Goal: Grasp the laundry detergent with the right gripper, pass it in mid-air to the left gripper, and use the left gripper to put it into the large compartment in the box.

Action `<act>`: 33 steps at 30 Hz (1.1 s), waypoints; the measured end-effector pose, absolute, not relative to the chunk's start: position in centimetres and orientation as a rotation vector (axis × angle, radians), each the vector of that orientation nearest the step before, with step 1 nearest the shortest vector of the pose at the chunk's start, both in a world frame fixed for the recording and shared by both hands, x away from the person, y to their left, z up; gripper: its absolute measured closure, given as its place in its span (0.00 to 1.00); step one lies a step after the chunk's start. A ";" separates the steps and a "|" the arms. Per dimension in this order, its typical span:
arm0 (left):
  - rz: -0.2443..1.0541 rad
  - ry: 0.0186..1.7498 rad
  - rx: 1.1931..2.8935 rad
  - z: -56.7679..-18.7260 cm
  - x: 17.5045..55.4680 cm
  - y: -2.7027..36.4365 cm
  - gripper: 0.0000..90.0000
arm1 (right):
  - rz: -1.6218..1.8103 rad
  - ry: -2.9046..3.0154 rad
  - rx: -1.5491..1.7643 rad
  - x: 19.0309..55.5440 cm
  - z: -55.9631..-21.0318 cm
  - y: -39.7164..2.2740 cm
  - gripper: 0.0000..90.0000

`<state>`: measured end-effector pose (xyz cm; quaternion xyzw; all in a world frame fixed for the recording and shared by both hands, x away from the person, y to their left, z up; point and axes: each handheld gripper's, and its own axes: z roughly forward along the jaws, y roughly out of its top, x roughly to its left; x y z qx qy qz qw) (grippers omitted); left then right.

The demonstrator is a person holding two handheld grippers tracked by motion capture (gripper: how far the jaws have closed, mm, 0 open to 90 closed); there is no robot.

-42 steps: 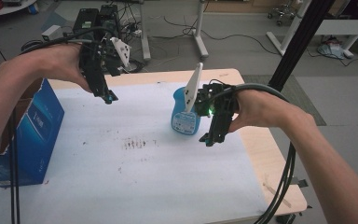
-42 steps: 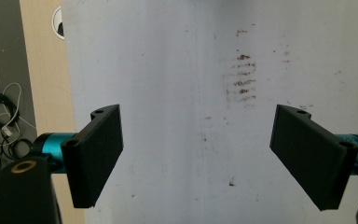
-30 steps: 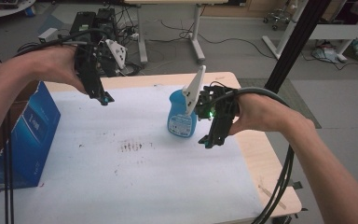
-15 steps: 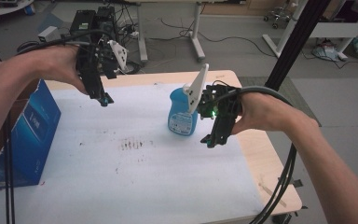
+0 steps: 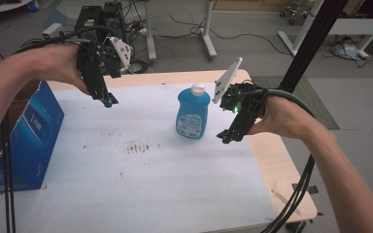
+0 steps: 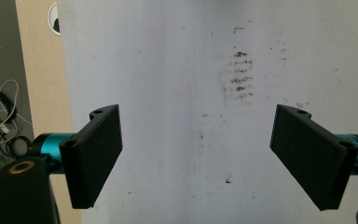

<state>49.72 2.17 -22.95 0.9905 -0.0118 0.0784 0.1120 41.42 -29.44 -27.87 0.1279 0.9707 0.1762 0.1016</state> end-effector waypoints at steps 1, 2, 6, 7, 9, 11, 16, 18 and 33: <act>0.230 -0.038 2.905 -22.9 49.7 2.2 0.19 | 0.552 2.856 0.443 42.1 -28.4 -30.0 0.15; 0.230 -0.042 2.903 -22.9 49.7 2.1 0.19 | 0.552 2.856 0.443 42.1 -28.4 -30.0 0.14; 0.232 -0.033 2.872 -22.7 49.9 2.3 0.19 | 0.634 2.820 0.585 43.7 -29.5 -30.7 0.14; 0.232 -0.029 2.868 -22.6 50.0 2.4 0.19 | 0.656 2.816 0.609 44.0 -29.8 -30.8 0.14; 0.235 -0.032 2.864 -22.6 50.0 2.6 0.19 | 0.694 2.807 0.643 44.7 -30.5 -30.9 0.14; 0.241 -0.033 2.867 -22.6 49.9 2.7 0.19 | 0.730 2.794 0.668 45.2 -31.1 -30.8 0.14; 0.250 -0.025 2.848 -22.5 49.8 3.1 0.19 | 0.835 2.728 0.717 46.2 -32.9 -30.2 0.15; 0.253 -0.027 2.854 -22.6 49.7 3.2 0.19 | 0.837 2.721 0.718 46.3 -33.1 -30.1 0.15; 0.286 -0.029 2.842 -22.4 49.1 3.9 0.19 | 1.029 2.646 0.777 47.2 -35.2 -28.9 0.15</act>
